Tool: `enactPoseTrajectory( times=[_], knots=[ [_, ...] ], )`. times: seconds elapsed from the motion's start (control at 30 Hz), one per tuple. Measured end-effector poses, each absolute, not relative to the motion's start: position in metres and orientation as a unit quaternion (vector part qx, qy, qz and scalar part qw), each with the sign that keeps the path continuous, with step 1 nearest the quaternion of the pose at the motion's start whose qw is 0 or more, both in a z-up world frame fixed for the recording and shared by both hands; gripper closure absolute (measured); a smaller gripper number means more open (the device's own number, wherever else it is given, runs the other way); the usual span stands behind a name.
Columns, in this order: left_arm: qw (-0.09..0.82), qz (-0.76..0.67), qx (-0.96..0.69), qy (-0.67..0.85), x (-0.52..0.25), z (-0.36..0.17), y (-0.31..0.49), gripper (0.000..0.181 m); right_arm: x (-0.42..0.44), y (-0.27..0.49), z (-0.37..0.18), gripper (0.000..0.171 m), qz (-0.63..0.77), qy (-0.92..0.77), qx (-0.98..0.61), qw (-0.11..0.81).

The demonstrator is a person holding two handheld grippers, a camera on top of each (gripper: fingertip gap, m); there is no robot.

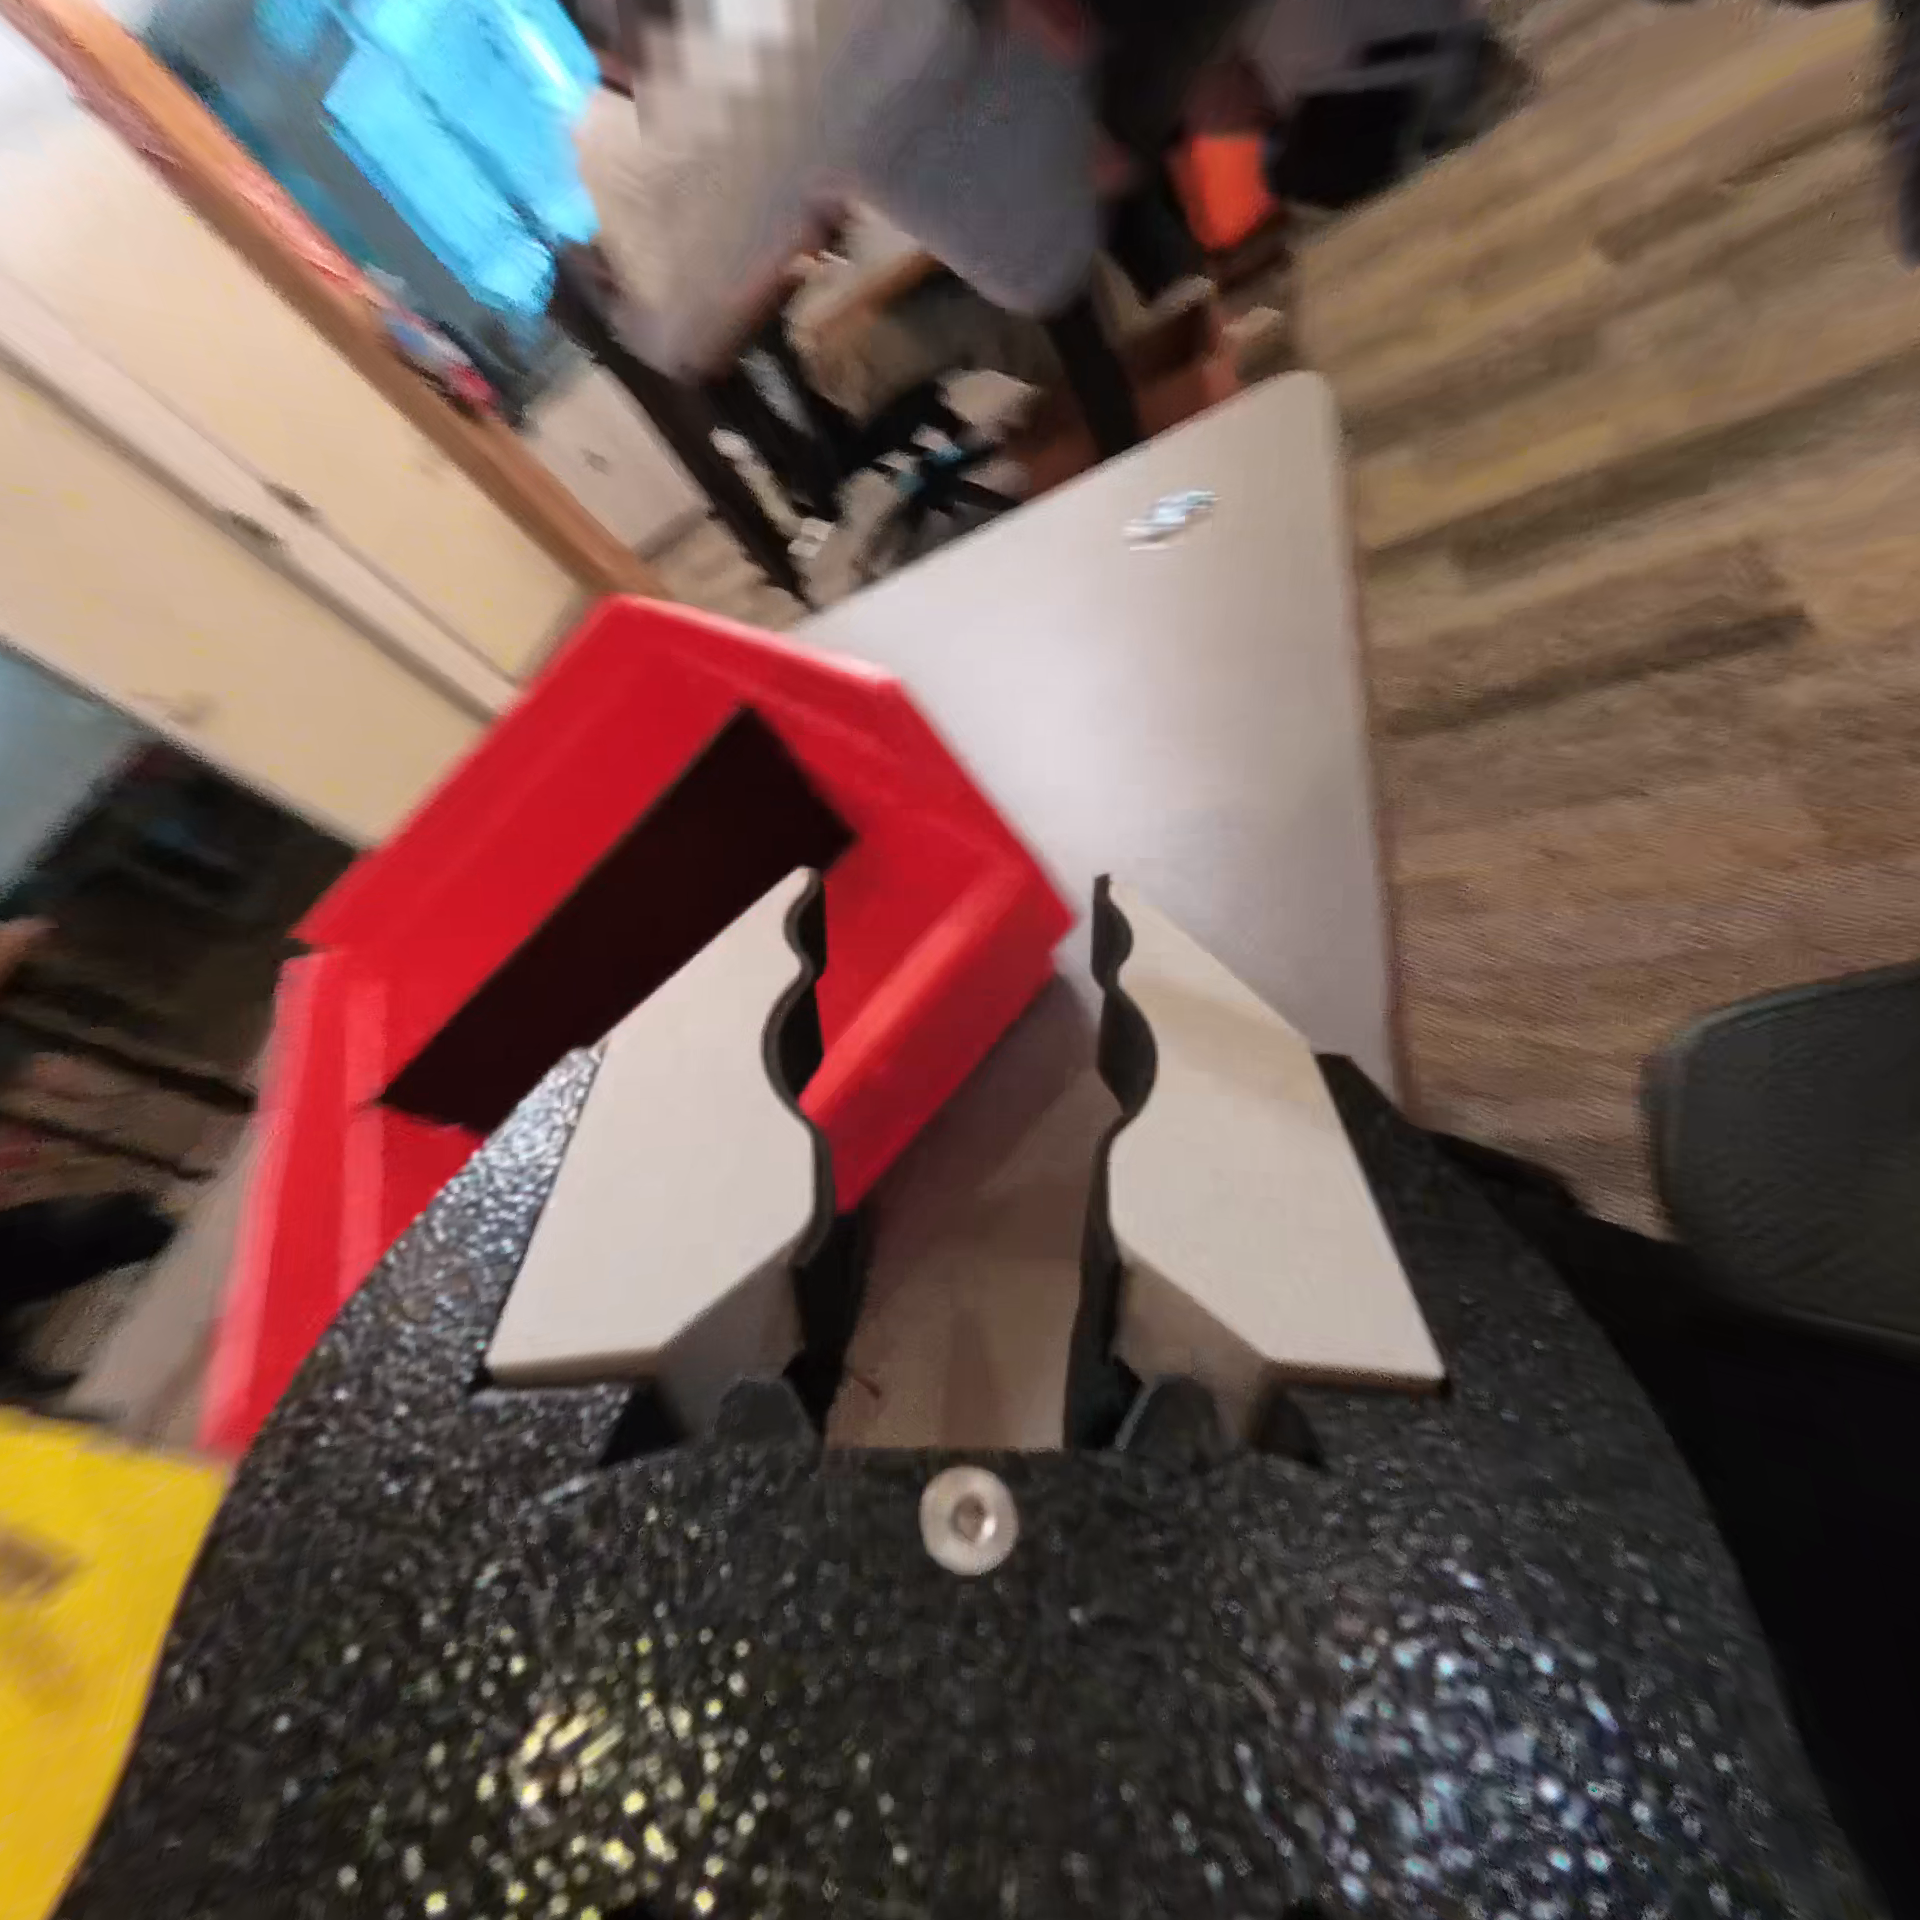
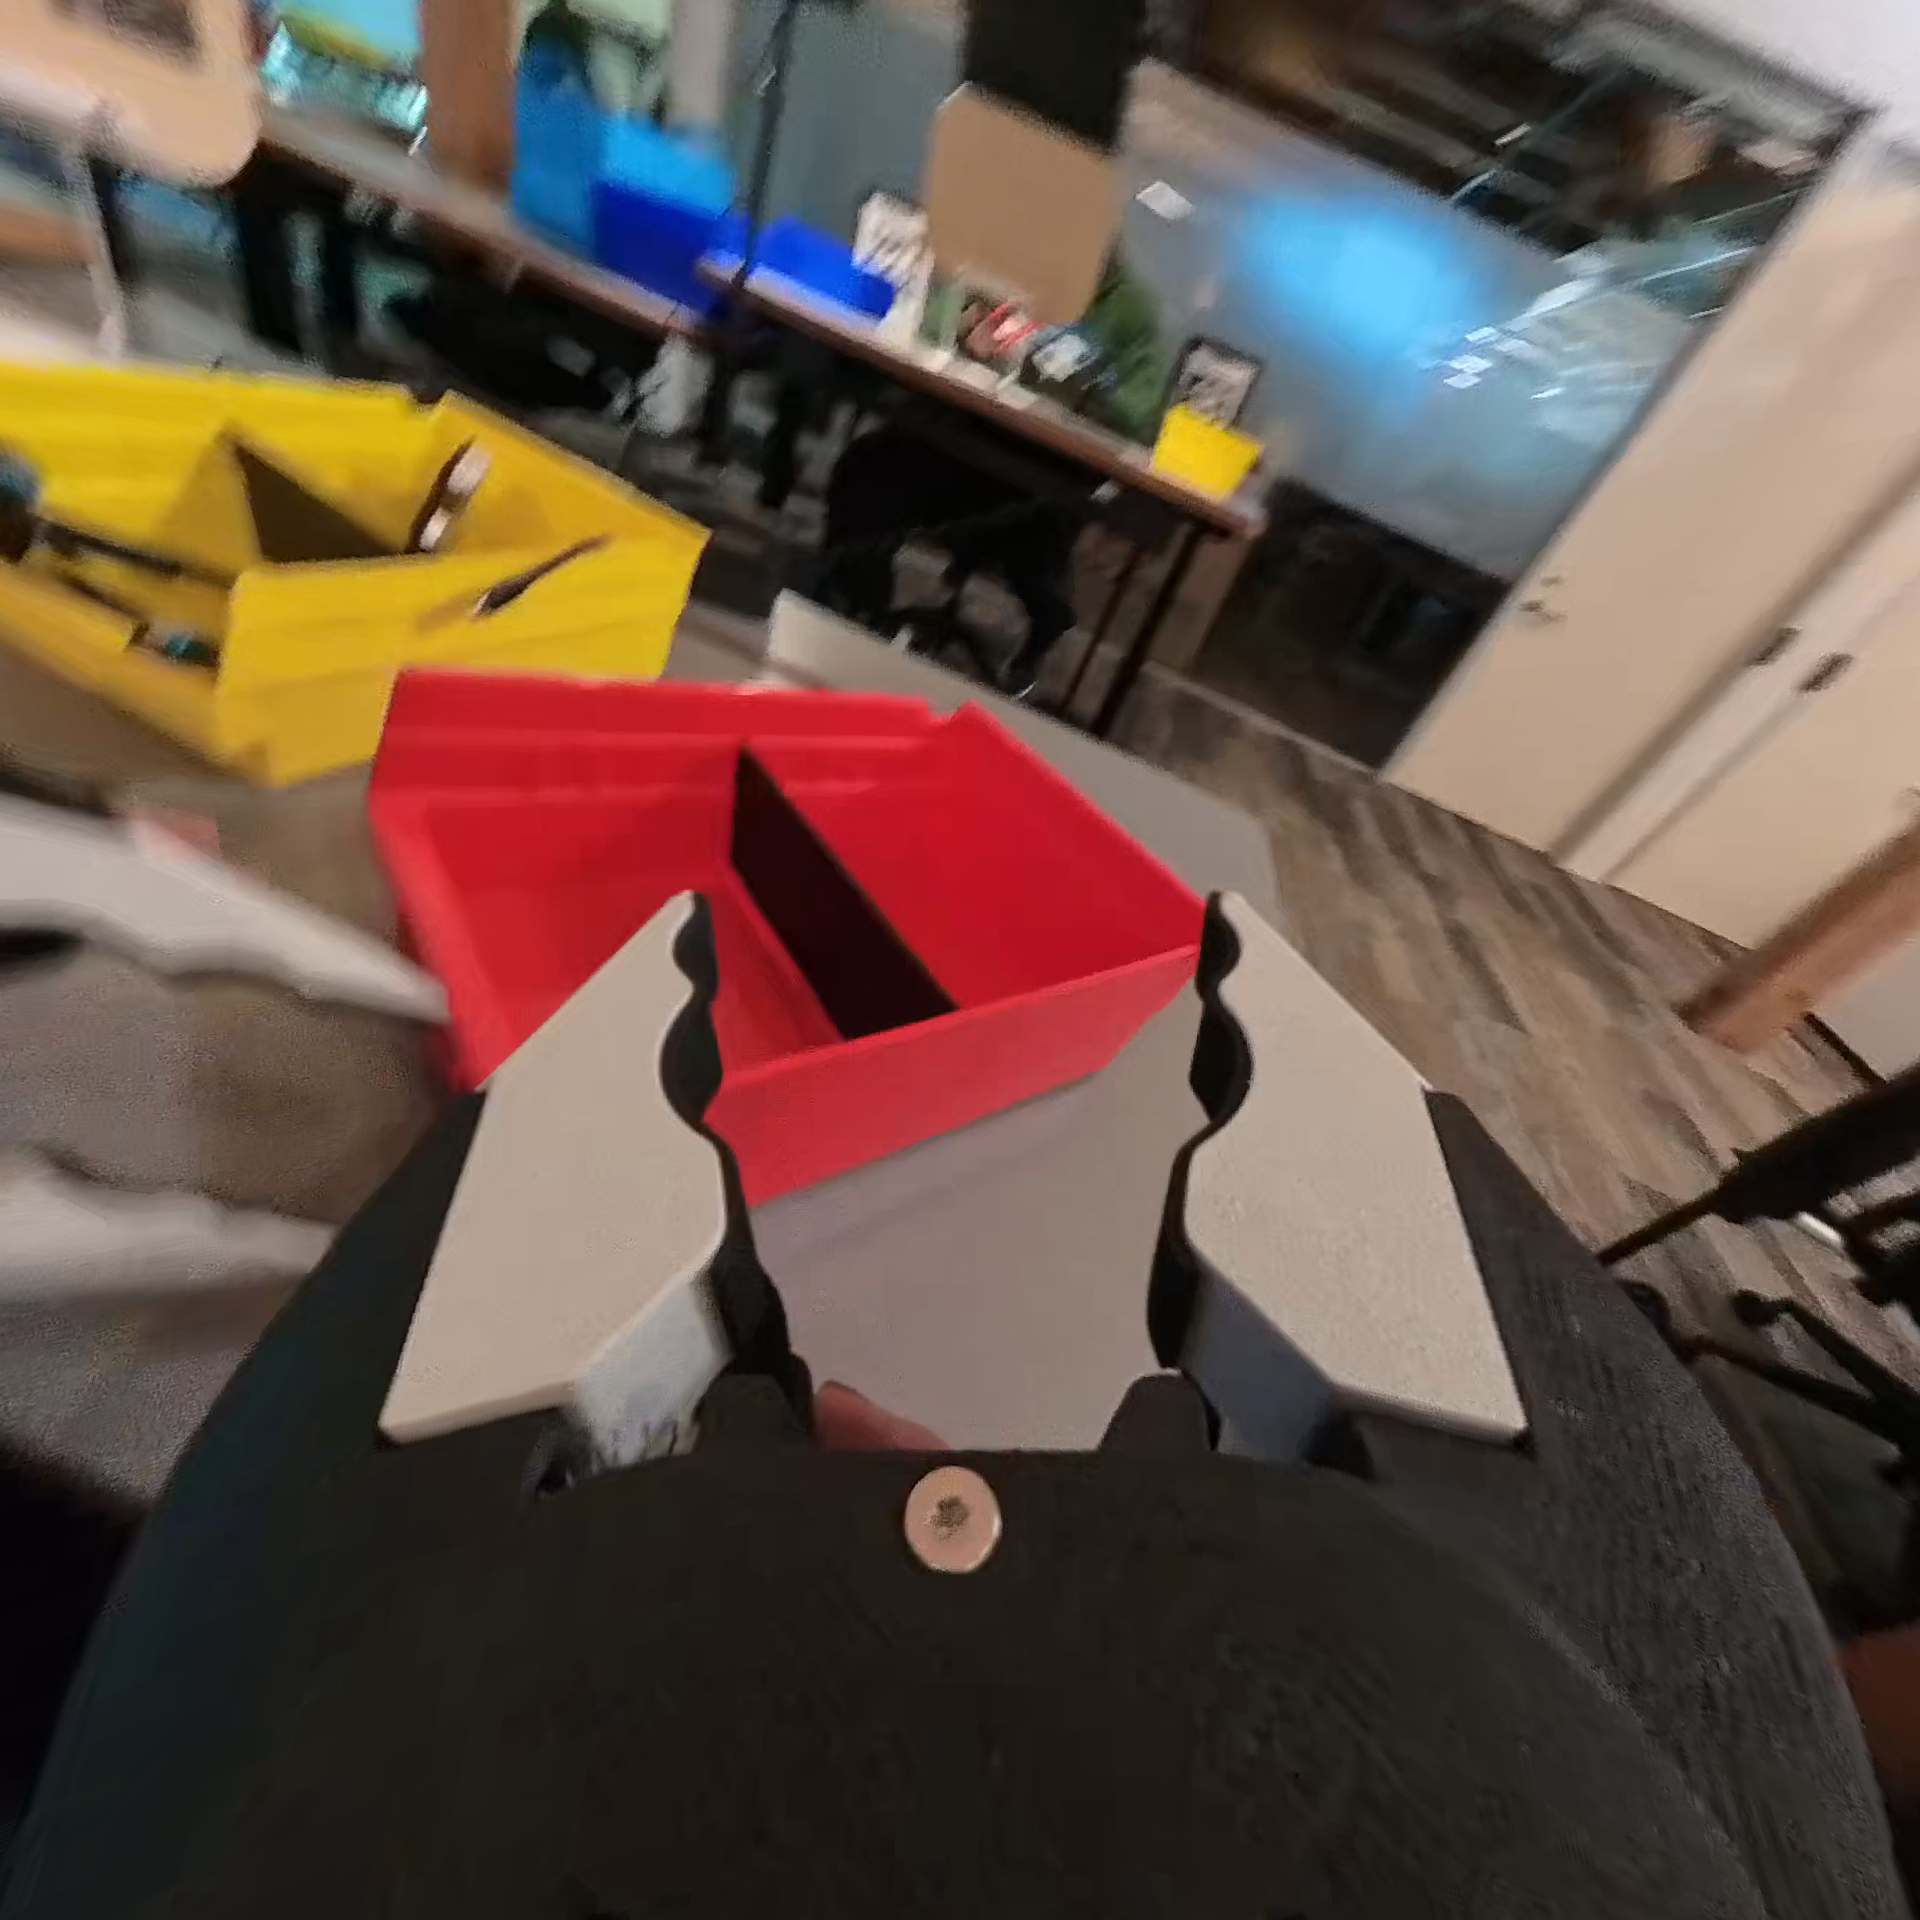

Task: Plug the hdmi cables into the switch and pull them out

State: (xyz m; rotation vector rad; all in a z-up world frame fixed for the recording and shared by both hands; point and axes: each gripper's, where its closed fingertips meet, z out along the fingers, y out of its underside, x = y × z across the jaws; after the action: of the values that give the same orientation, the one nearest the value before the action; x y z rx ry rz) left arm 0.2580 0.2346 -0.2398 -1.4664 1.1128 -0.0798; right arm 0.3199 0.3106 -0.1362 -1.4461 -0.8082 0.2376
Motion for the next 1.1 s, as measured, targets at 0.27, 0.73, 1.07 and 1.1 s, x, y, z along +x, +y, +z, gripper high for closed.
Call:
enactPoseTrajectory(
  times=[0.27, 0.73, 1.07, 1.1],
  knots=[
    [0.63, 0.095, -0.671, 0.379, 0.135, -0.237, 0.239, 0.131, 0.263, 0.298, -0.202, 0.031, 0.122, -0.484, -0.691, 0.522],
    [0.657, 0.196, -0.728, -0.024, -0.156, -0.168, 0.219, 0.127, 0.343, 0.371, -0.215, 0.034, -0.184, -0.413, -0.706, 0.545],
    [0.463, 0.053, -0.885, 0.002, -0.206, -0.246, 0.279, 0.107, 0.323, 0.344, -0.163, 0.053, -0.106, -0.404, -0.641, 0.644],
    [0.452, 0.056, -0.89, 0.005, -0.209, -0.25, 0.281, 0.115, 0.322, 0.342, -0.161, 0.053, -0.097, -0.401, -0.641, 0.647]
  ],
)
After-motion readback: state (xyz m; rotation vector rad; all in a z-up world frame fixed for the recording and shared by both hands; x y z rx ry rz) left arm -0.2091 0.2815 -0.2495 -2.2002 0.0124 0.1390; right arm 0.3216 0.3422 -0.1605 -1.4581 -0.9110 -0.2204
